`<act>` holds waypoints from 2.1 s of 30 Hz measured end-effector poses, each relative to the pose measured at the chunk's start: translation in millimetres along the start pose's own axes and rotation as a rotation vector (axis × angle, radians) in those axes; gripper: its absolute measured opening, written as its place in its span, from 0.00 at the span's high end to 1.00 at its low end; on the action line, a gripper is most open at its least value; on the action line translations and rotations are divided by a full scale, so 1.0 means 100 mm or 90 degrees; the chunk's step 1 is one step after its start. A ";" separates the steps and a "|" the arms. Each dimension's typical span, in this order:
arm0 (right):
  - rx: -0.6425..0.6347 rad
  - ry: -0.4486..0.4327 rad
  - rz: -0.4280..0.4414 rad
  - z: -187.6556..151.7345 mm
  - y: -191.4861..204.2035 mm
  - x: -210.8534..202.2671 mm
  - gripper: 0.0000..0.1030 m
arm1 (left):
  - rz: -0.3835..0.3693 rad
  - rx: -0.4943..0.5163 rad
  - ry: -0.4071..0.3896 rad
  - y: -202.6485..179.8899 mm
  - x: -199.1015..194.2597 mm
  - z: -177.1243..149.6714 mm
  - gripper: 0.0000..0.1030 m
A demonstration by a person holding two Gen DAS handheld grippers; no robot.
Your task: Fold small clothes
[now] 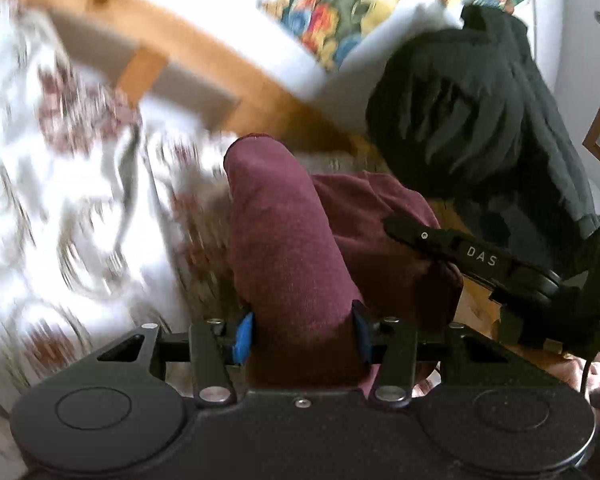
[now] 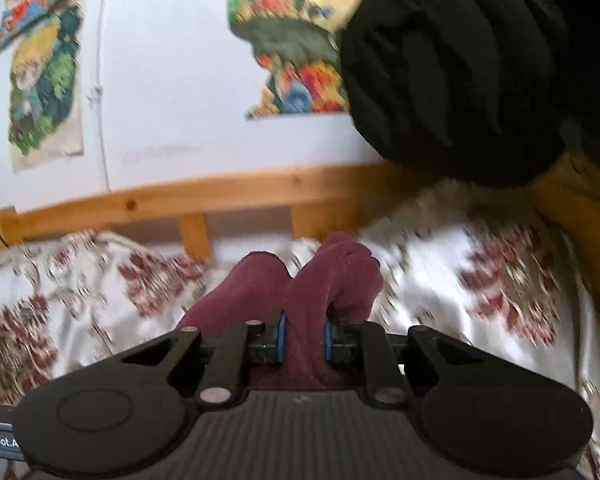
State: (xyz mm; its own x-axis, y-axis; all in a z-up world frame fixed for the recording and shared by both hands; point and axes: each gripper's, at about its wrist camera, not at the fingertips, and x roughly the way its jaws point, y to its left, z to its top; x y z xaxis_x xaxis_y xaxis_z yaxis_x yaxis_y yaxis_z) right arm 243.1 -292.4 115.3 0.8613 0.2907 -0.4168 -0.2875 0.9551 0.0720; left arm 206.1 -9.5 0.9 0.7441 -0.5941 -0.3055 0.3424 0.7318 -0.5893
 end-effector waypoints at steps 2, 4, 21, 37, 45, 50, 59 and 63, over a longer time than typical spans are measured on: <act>-0.006 -0.015 0.013 0.06 0.09 0.07 0.81 | 0.021 0.026 -0.030 0.00 -0.07 0.10 0.51; -0.017 -0.020 0.029 0.11 0.20 0.21 0.81 | 0.047 0.054 -0.052 0.03 -0.12 0.17 0.51; -0.013 0.096 -0.023 -0.38 0.16 1.07 0.67 | 0.151 0.023 0.012 0.61 0.07 0.14 0.46; 0.033 0.054 -0.024 -0.38 0.02 0.53 0.06 | 0.176 0.008 0.019 0.50 0.05 0.22 0.16; 0.042 0.004 -0.018 -0.29 0.11 0.00 0.00 | 0.201 0.047 -0.044 0.11 -0.32 0.37 0.01; 0.033 -0.039 -0.006 -0.23 0.27 -0.38 0.00 | 0.221 0.093 -0.081 -0.20 -0.64 0.46 0.01; 0.008 -0.104 0.013 -0.19 0.54 -1.07 0.00 | 0.242 0.156 -0.134 -0.74 -1.21 0.49 0.01; 0.006 -0.100 0.022 -0.23 0.57 -1.31 0.00 | 0.251 0.176 -0.150 -0.95 -1.46 0.38 0.01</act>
State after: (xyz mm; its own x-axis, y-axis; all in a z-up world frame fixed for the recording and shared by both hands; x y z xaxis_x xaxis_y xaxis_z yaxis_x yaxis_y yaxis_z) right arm 104.0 -277.0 152.8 0.9060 0.3279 -0.2679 -0.3143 0.9447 0.0932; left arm 86.9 20.6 129.7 0.9448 -0.1880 -0.2684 0.1253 0.9641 -0.2343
